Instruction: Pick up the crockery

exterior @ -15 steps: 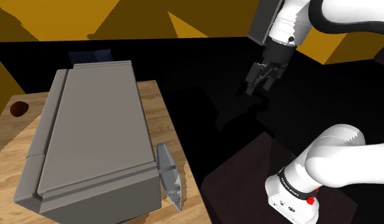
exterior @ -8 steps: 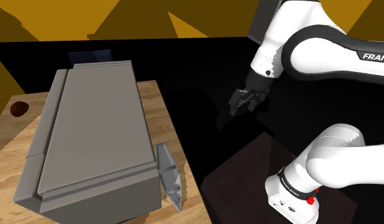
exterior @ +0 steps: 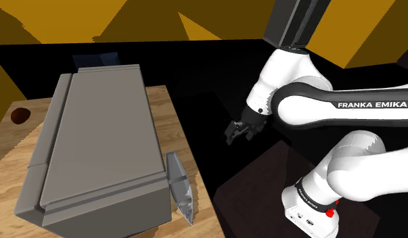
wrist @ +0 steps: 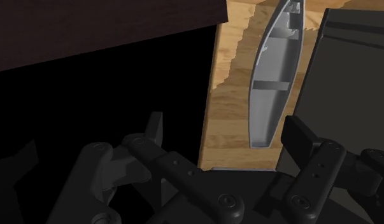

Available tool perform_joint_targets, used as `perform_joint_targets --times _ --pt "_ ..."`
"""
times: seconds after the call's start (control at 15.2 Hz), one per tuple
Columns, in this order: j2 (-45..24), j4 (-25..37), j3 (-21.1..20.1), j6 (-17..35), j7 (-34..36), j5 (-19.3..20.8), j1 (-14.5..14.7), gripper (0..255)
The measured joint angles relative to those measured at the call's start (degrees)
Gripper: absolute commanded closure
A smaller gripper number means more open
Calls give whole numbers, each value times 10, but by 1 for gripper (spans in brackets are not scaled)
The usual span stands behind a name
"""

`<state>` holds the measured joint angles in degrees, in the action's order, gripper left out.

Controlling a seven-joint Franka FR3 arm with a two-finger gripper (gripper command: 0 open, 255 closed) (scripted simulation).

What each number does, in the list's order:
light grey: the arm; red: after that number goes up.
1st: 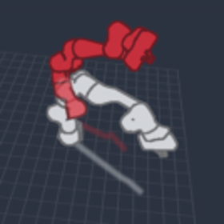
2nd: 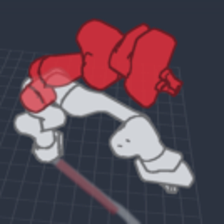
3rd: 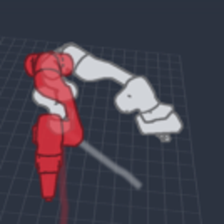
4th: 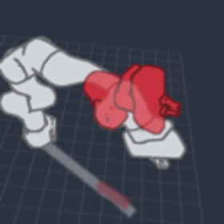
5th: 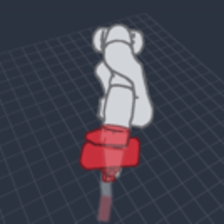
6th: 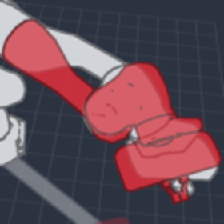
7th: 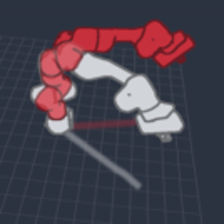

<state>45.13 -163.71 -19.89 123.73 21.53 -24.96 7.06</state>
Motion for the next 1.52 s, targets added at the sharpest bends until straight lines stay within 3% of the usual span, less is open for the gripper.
perform_joint_targets --times 0.2,0.59,0.79,0.92,0.99,1.19,1.25,1.52 --pt "-52 -22 -38 87 20 -41 19 0" --pt "-225 -27 -111 294 43 -110 37 0" --pt "-336 -5 -137 398 54 -112 24 0" --pt "-411 7 -159 471 91 -87 17 0" --pt "-448 12 -153 506 124 -51 20 0" --pt "-546 35 -40 593 237 73 122 0" --pt "-581 53 1 615 255 90 164 0" --pt "-698 118 56 686 268 78 241 0"
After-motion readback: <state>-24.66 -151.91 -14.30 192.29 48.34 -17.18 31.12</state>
